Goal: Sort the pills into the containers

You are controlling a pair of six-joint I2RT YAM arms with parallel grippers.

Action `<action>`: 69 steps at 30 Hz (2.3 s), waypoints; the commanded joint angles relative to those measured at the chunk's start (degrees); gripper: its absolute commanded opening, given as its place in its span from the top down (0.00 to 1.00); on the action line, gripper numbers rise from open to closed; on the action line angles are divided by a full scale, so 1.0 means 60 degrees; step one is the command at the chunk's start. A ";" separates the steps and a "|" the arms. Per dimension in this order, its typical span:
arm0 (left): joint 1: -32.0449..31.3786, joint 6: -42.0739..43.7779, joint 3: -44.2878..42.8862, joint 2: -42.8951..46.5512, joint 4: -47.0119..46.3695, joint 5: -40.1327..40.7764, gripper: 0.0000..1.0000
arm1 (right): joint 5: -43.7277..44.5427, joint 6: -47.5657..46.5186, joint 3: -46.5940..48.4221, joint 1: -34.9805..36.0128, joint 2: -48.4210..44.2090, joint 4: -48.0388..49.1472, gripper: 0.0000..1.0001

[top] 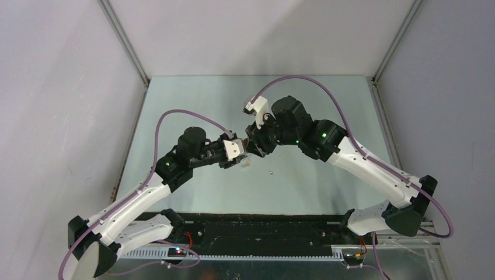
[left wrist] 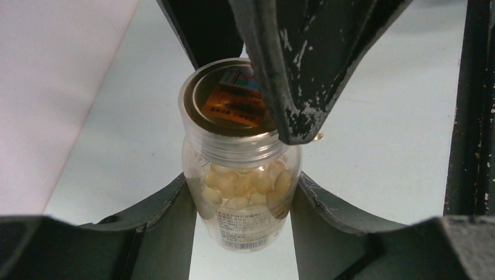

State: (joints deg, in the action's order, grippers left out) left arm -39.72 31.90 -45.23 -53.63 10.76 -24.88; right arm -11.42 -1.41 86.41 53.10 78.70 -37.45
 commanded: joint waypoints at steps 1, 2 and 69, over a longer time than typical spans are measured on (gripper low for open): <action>-0.0140 0.0064 -0.0170 0.0187 -0.0780 -0.0415 1.00 | 0.1552 0.0733 0.0414 0.0062 0.0434 0.0840 0.67; -0.0138 0.0069 -0.0161 0.0190 -0.0775 -0.0392 1.00 | 0.1599 0.0740 0.0433 0.0066 0.0452 0.0809 0.69; -0.0142 -0.0183 0.0041 0.0088 -0.1322 0.0758 1.00 | -0.0124 0.3495 -0.0525 -0.1038 -0.0504 0.1251 0.13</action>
State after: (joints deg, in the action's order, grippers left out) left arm -40.38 31.46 -44.73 -53.78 5.87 -19.88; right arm -6.81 21.65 81.54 45.76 75.16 -30.17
